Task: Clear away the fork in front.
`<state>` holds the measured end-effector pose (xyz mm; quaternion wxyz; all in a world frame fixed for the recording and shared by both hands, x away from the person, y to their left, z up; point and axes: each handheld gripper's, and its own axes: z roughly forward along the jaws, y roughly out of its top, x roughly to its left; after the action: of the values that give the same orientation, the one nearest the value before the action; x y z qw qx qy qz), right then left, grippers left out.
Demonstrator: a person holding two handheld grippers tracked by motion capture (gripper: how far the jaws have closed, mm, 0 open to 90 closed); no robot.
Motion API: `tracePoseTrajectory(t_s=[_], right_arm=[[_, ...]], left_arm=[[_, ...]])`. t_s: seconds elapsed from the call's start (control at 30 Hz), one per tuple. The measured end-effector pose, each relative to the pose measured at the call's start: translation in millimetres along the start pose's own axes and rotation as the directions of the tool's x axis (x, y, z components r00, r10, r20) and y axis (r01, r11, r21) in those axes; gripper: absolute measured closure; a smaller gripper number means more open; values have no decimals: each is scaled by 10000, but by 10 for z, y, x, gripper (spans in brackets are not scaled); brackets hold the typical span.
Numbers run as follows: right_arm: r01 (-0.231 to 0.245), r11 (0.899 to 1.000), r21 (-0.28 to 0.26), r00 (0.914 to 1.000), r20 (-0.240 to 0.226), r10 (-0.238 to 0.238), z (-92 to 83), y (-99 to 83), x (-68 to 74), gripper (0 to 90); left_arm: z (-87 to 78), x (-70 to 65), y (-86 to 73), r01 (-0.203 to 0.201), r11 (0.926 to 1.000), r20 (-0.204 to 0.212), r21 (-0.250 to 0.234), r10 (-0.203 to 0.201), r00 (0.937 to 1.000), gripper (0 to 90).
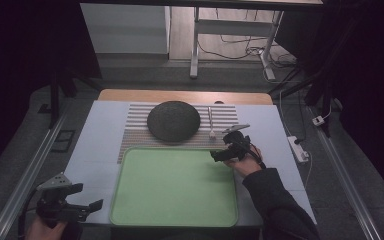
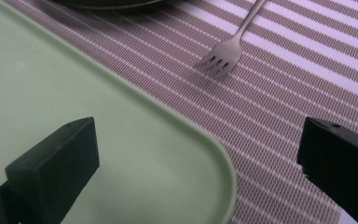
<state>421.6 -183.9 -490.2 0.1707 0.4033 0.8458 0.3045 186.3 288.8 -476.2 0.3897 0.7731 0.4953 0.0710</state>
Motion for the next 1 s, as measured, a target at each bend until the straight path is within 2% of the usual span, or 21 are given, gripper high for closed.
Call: tracePoseTrajectory(t_s=[0.23,0.47,0.5,0.6,0.63,0.67,0.73,0.77,0.9,0.93,1.0], right_arm=[[189,9997,164,9996,216,-193,199,142,-64,5],[600,9978,275,9967,533,-614,326,228,-80,84],[790,9965,272,9944,689,-807,368,256,-82,136],[929,9951,338,9933,665,-950,393,278,-82,212],[1220,9918,381,9894,744,-1246,424,303,-75,291],[1220,9918,381,9894,744,-1246,424,303,-75,291],[1421,9886,496,9866,743,-1455,453,318,-61,356],[1628,9845,649,9832,734,-1674,491,333,-47,432],[1838,9797,803,9788,764,-1899,535,347,-34,496],[1990,9762,865,9757,757,-2056,564,350,-22,542],[2036,9747,924,9746,755,-2107,572,351,-17,559]], left_arm=[[0,0,0,-17,10000,20,4,17,10000,0],[3,-2,1,-55,10000,30,25,55,10000,0],[3,-2,1,-57,10000,32,27,57,10000,0],[4,-2,2,-57,10000,39,29,56,10000,0],[3,-1,1,-54,10000,38,29,54,10000,0],[3,-1,1,-52,10000,40,27,52,10000,0],[3,0,1,-44,10000,41,24,43,10000,0],[3,0,1,-45,10000,44,25,45,10000,0],[2,1,0,-36,10000,42,19,36,10000,0],[2,1,0,-32,10000,45,18,32,10000,0],[2,1,0,-25,10000,43,15,25,10000,0]])
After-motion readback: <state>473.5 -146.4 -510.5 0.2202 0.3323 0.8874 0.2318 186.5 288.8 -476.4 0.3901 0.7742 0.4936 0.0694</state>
